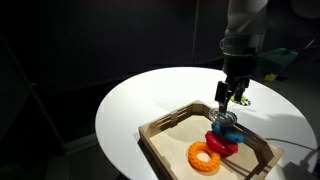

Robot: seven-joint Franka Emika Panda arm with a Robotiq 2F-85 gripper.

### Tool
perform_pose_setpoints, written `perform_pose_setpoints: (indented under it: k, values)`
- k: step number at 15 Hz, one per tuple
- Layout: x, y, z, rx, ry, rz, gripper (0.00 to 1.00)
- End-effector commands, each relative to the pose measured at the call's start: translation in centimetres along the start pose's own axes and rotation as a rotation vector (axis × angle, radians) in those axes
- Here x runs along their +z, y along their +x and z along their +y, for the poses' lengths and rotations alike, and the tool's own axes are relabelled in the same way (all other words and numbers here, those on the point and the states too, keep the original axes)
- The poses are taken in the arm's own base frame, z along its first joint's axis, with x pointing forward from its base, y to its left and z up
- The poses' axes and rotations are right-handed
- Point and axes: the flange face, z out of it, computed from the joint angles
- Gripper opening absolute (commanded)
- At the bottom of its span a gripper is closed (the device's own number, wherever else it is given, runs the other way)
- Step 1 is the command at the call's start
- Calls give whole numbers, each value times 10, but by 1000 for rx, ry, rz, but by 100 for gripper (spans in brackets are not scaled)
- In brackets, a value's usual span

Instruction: Put the colorless ring in the crate

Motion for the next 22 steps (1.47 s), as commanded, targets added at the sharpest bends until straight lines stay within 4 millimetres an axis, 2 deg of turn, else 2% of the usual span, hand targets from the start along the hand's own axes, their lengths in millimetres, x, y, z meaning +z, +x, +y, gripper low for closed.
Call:
perform_pose_setpoints:
  k: [1,7,12,18,22]
  values:
    - [-24,1,21,44,41,2,100]
    - [-63,8,71,160,44,10,100]
    - [-102,2,109,206,53,-24,100]
    - [-150,-17,140,202,55,-60,100]
    - [-178,-31,153,220,47,-64,100]
